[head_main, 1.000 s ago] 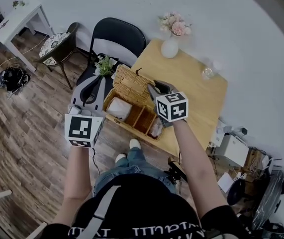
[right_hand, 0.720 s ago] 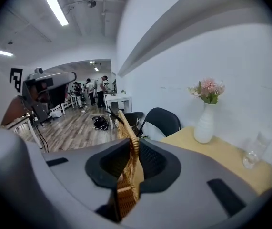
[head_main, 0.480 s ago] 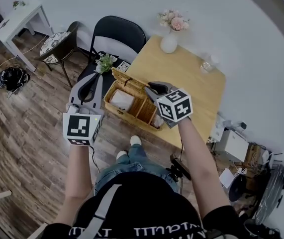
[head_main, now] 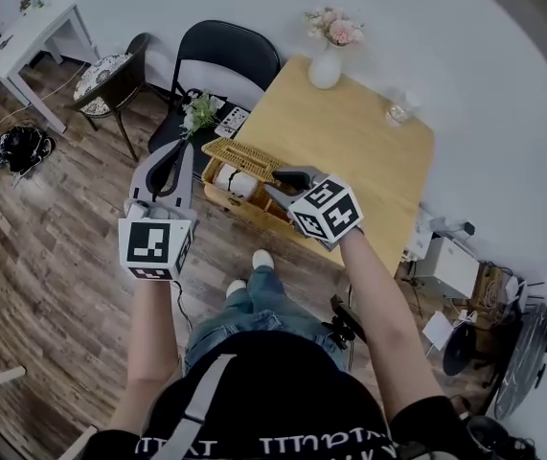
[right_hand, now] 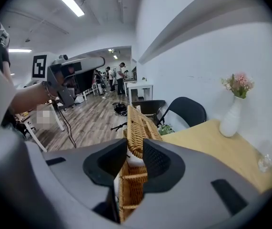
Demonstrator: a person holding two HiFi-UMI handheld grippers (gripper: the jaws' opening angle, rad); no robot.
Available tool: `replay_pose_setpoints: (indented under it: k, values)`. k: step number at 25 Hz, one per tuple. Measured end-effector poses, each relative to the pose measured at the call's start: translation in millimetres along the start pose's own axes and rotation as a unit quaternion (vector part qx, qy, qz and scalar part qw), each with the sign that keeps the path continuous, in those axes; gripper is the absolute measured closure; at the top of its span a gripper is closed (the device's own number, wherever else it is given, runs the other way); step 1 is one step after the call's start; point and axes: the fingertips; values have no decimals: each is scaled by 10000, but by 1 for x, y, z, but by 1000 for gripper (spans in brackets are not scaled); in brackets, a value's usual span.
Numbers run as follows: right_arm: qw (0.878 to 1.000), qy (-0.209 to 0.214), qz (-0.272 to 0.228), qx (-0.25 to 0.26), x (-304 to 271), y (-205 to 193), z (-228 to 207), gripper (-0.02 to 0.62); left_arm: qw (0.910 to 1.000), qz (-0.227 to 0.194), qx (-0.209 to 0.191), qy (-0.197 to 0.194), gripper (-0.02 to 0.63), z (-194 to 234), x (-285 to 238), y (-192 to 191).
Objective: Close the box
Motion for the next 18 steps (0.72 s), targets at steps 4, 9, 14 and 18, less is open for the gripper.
replay_pose_setpoints:
  k: [4,9,14,18]
  values:
    - [9998,33,193,-9,-9,-18,9,479,9999,106,80,-52,592,-4,3,-9]
    - [9987,10,483,-131,-26,-43,9,479,9995,255,152,-104,592,-9,5,-25]
    - [9962,-235,775,-309,-38,-67,-3,515,9992,329,175,-127,592,-12,10,-36]
    - [9958,-301,723,-471,-36,-67,-6,516,9992,356,37,-193,592,-12,12,-38]
Point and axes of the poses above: the fingertips, and each gripper's own axes: x backward along the fingers, z to its left, y out of its top, and after that the axes turned 15 degrees about -x, right-handed
